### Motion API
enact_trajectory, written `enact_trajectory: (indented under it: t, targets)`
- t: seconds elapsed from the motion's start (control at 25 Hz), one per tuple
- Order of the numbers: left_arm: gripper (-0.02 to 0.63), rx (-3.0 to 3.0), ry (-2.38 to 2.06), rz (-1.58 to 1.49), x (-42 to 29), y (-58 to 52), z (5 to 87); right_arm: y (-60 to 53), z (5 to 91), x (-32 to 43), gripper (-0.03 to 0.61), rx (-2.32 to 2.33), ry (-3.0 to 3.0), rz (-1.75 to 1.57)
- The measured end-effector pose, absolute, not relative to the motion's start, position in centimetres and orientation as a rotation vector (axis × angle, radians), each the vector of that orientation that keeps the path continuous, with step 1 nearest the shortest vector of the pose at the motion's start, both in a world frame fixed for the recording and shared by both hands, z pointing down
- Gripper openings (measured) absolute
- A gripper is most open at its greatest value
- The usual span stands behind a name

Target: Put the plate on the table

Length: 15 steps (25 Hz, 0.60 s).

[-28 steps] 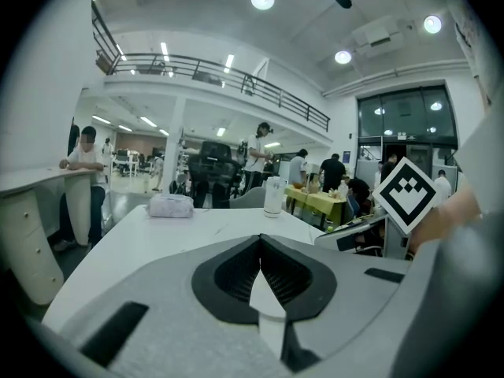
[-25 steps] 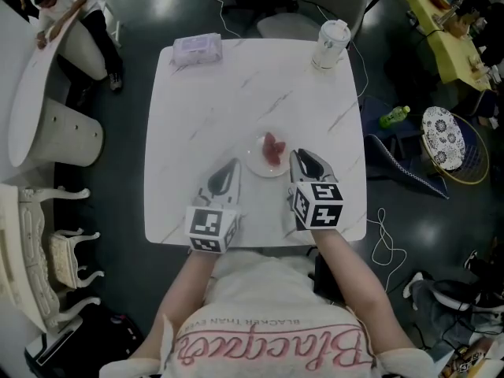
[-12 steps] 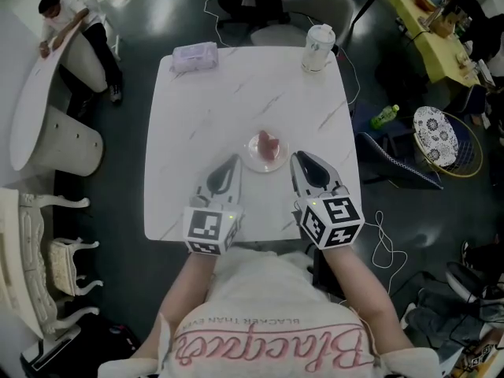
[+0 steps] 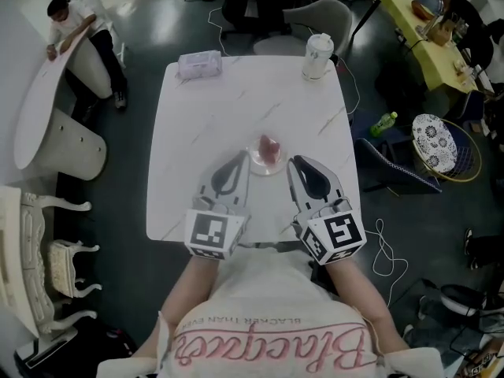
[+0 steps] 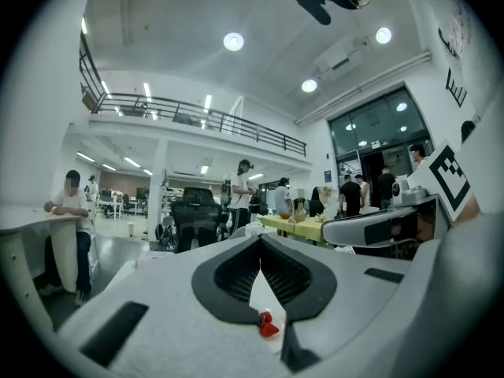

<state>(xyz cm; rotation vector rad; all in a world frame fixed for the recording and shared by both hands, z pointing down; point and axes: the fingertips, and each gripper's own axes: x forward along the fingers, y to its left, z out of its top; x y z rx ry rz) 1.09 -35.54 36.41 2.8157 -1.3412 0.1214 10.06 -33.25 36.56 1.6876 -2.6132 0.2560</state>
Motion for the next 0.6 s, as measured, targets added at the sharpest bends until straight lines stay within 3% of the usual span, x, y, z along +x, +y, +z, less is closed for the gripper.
enact_trajectory:
  t: [0.6]
  targets:
    - [0.005, 2.868, -1.311, 0.11, 1.82, -35.57, 36.0, -32.94, 35.57, 9.37, 0.034, 1.691, -2.62, 0.121]
